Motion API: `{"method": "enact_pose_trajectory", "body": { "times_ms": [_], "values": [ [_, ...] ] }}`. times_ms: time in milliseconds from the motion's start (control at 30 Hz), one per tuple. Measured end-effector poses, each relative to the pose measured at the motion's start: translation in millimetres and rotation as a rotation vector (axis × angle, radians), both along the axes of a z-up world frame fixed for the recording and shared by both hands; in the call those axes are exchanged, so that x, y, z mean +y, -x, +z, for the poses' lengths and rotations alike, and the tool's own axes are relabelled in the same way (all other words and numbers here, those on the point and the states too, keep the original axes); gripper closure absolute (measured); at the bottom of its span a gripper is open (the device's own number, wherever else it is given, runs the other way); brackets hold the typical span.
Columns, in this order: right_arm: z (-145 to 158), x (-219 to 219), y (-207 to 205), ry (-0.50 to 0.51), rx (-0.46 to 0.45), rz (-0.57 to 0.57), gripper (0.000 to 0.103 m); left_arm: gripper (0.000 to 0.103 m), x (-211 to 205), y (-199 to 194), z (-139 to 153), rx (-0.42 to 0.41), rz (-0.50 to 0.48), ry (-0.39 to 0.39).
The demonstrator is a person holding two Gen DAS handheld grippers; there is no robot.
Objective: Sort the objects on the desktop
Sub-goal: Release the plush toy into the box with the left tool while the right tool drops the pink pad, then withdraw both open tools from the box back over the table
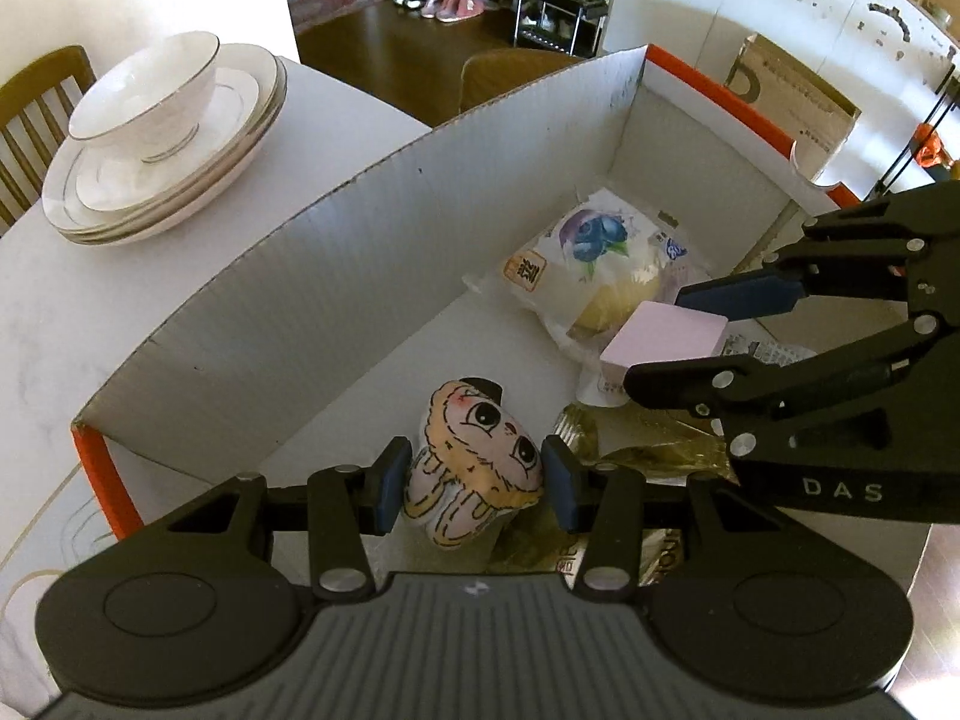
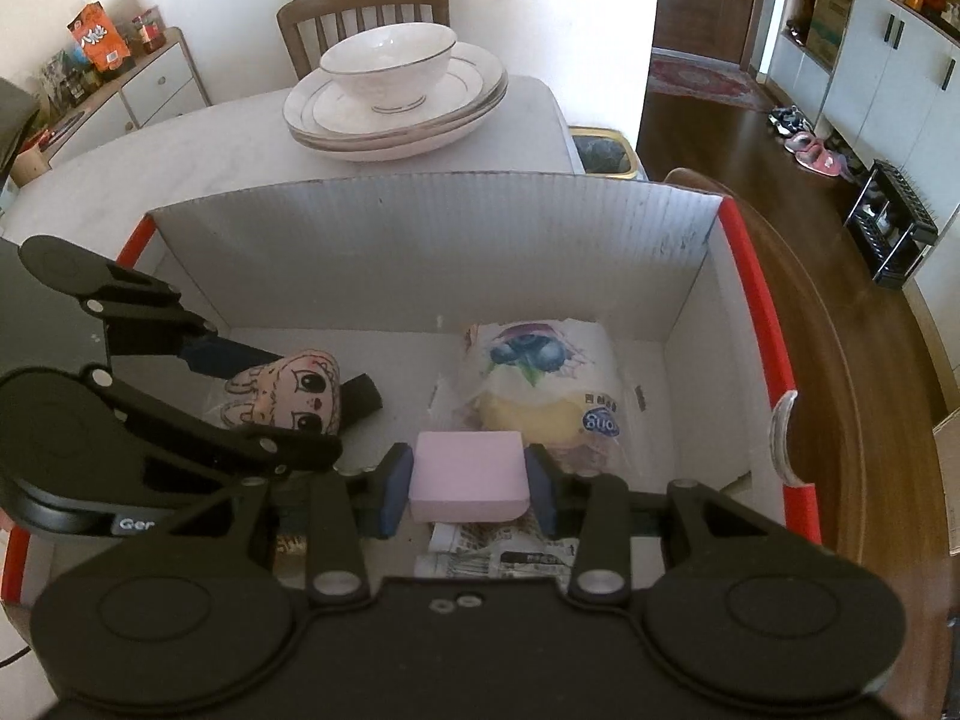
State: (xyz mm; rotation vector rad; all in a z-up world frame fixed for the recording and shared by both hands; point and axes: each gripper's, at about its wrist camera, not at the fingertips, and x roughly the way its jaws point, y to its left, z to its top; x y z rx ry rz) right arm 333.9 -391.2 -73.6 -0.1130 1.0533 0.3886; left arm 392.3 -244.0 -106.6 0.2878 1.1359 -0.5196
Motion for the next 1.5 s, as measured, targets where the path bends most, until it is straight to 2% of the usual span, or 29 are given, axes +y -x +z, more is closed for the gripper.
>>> {"method": "enact_pose_trajectory", "body": {
  "times_ms": [167, 333, 567, 733, 1000, 1267, 1500],
  "values": [
    [2, 0, 0, 0.004, -0.006, 0.006, 0.061, 0.050, -2, 1, 1, -0.003, -0.009, -0.008],
    [9, -7, 3, -0.006, -0.024, -0.004, 0.052, 0.037, 3, 6, 7, -0.036, 0.002, 0.016],
    [23, -20, 15, -0.035, -0.046, -0.003, 0.045, 0.036, 7, 20, 19, -0.073, -0.016, 0.035],
    [38, -24, 30, -0.046, -0.092, 0.017, 0.039, 0.036, 13, 34, 33, -0.098, -0.011, 0.095],
    [58, -26, 52, -0.093, -0.131, 0.001, 0.034, 0.036, 25, 61, 60, -0.181, 0.004, 0.150],
    [68, -24, 77, -0.123, -0.162, -0.025, 0.034, 0.036, 38, 93, 82, -0.265, -0.003, 0.184],
    [75, -11, 101, -0.114, -0.213, -0.038, 0.029, 0.036, 56, 117, 91, -0.293, 0.000, 0.222]
  ]
}}
